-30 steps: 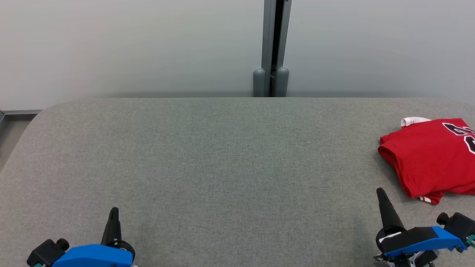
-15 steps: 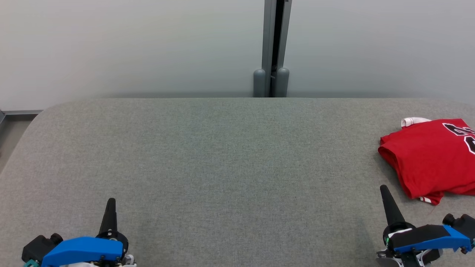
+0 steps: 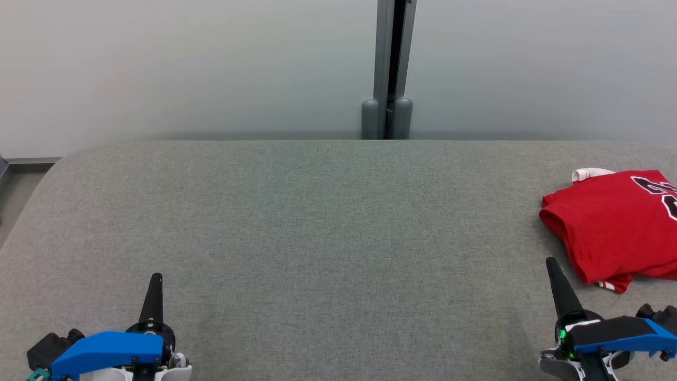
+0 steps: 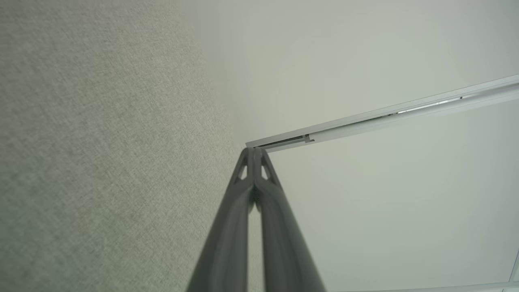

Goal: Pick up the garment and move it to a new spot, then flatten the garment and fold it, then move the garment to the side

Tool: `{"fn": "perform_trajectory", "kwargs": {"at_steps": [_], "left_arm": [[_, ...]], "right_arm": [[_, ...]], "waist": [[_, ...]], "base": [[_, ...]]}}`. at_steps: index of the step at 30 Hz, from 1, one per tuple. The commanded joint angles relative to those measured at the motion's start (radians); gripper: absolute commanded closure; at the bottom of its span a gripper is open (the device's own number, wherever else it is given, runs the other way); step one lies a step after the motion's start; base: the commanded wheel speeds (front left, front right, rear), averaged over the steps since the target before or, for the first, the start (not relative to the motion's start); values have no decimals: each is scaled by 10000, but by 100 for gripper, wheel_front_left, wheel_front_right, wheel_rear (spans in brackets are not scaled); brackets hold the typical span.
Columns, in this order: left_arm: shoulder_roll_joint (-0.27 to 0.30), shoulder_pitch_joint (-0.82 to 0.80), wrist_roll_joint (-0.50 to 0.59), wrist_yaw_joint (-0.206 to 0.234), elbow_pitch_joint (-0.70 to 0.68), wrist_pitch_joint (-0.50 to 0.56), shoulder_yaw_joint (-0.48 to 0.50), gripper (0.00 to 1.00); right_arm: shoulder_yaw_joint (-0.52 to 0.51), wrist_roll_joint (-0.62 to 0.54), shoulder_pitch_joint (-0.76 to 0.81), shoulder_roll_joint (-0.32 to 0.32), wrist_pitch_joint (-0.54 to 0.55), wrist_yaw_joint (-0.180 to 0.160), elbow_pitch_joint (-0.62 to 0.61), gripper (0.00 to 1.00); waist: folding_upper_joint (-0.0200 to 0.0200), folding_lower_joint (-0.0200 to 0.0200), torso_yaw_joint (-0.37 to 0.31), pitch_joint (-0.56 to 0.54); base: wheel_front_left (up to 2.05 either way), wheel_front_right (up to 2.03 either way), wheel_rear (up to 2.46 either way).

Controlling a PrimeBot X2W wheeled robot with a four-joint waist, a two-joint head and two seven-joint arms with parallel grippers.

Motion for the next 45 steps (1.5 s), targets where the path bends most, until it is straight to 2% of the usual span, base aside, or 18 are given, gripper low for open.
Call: {"fn": "perform_trajectory", "kwargs": {"at_steps": [1, 45], "left_arm": [[-12, -227, -218, -77, -93, 69, 97, 100], [-405, -694, -2796, -660, -136, 958, 957, 100]], "right_arm": [[-54, 304, -175, -47, 81, 3, -128, 100], [-373, 3645, -252, -61, 794, 4, -449, 100]], "waist": [[-1, -1, 1, -2], [-1, -1, 28, -51]], "base": [[0, 0, 0], [0, 0, 0]]}}
